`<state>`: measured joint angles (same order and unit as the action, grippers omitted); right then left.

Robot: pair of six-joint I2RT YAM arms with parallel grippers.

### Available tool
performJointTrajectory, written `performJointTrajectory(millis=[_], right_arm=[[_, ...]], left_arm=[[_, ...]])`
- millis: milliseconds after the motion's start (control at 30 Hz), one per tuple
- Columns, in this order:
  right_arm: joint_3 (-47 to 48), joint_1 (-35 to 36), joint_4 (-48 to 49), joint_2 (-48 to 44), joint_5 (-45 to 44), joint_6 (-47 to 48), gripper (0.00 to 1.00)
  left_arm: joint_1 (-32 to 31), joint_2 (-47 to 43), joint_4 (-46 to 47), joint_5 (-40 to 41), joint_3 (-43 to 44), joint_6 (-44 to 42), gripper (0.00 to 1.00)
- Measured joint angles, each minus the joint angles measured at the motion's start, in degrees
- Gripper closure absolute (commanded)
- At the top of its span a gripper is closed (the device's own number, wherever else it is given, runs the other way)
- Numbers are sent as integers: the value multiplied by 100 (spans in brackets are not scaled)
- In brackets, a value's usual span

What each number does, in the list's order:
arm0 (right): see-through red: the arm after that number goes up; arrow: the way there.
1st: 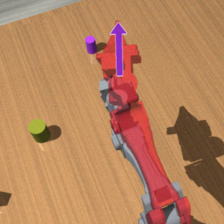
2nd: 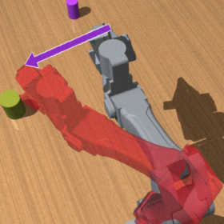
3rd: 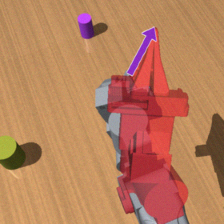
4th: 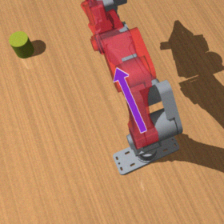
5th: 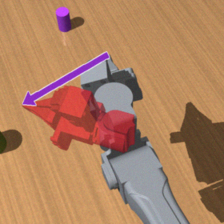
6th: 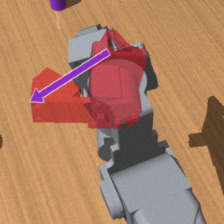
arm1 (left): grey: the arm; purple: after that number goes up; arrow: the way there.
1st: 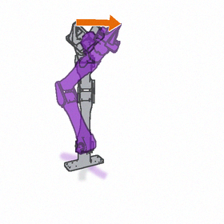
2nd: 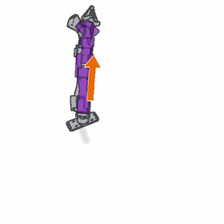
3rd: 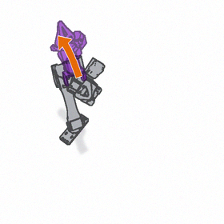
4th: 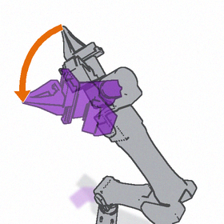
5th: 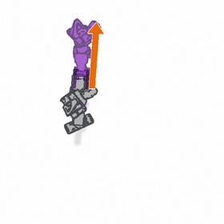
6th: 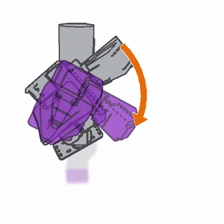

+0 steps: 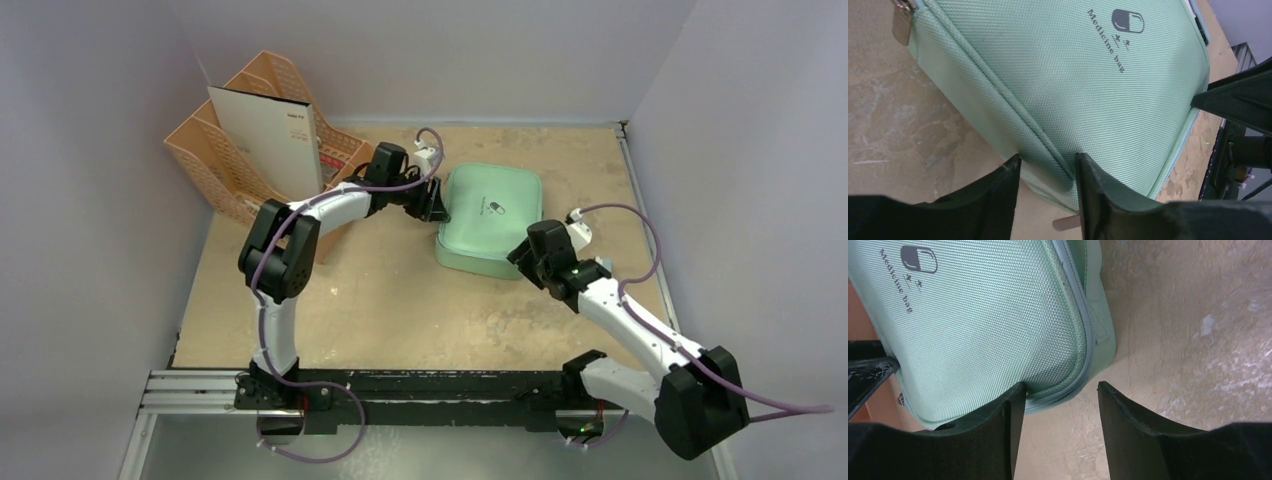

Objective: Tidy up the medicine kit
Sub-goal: Adjust the medicine box at the center of the board.

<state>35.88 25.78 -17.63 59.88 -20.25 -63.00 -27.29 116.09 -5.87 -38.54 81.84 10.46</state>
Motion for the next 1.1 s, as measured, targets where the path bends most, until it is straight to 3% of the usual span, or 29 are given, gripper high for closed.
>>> performJointTrajectory(millis=[233, 700, 1000, 1100], right_arm=[[-13, -741, 533, 153, 450, 1019, 43], [426, -1834, 1449, 1193, 1346, 3340, 47], [848, -2050, 2103, 1969, 1587, 3939, 48], [1228, -2087, 1873, 2218, 1650, 3947, 47]], left_arm=[[-387, -343, 487, 387, -542, 409, 72], [-1167, -857, 964, 1875, -1211, 1261, 75], [-1403, -1104, 1250, 1985, -1622, 1606, 73], [-1521, -1104, 1182, 1751, -1620, 1587, 71]])
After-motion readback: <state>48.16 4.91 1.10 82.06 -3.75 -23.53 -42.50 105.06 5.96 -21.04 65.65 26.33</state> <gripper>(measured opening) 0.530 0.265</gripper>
